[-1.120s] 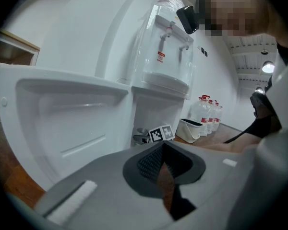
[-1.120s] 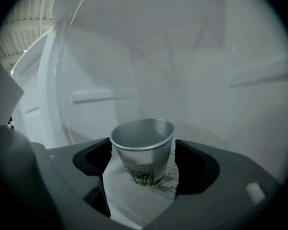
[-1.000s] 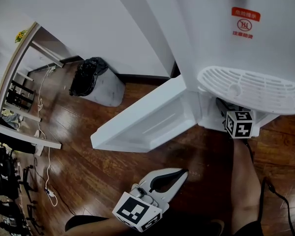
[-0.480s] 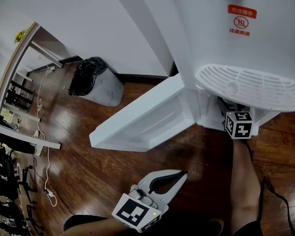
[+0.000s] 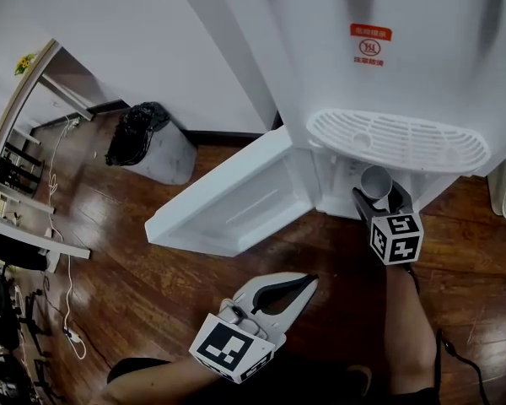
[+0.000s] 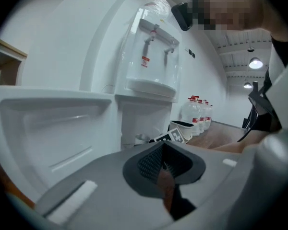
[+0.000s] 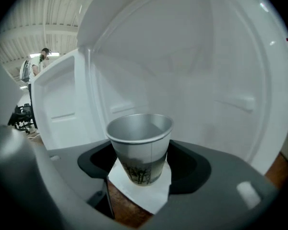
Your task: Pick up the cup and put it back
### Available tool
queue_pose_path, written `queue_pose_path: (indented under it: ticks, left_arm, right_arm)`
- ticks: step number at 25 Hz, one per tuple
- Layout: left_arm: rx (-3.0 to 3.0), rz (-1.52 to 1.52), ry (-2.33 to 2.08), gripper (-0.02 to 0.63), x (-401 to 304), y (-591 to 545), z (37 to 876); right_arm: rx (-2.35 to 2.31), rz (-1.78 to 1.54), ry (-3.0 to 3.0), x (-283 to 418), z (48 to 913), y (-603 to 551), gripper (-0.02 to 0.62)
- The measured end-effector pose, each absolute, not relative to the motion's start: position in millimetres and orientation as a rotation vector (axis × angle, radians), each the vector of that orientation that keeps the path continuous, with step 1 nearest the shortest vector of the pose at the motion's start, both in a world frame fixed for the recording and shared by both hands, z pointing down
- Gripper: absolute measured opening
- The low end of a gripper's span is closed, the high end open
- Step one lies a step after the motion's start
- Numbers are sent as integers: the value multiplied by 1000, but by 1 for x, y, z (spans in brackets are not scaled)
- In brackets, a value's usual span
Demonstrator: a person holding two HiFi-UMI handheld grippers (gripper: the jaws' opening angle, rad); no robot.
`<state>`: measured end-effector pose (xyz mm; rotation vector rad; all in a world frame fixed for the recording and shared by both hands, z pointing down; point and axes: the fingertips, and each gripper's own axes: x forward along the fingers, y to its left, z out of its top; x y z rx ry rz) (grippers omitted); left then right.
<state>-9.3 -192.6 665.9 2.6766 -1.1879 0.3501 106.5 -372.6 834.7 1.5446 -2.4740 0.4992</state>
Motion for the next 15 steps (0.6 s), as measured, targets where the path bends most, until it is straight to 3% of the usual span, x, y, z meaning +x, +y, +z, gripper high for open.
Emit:
queue_pose_path:
  ticks: [15]
  left_arm:
    - [2862,308,-1005,1,26,-193,592]
  right_arm:
    - [1354,532,-2587,110,727,-236,324]
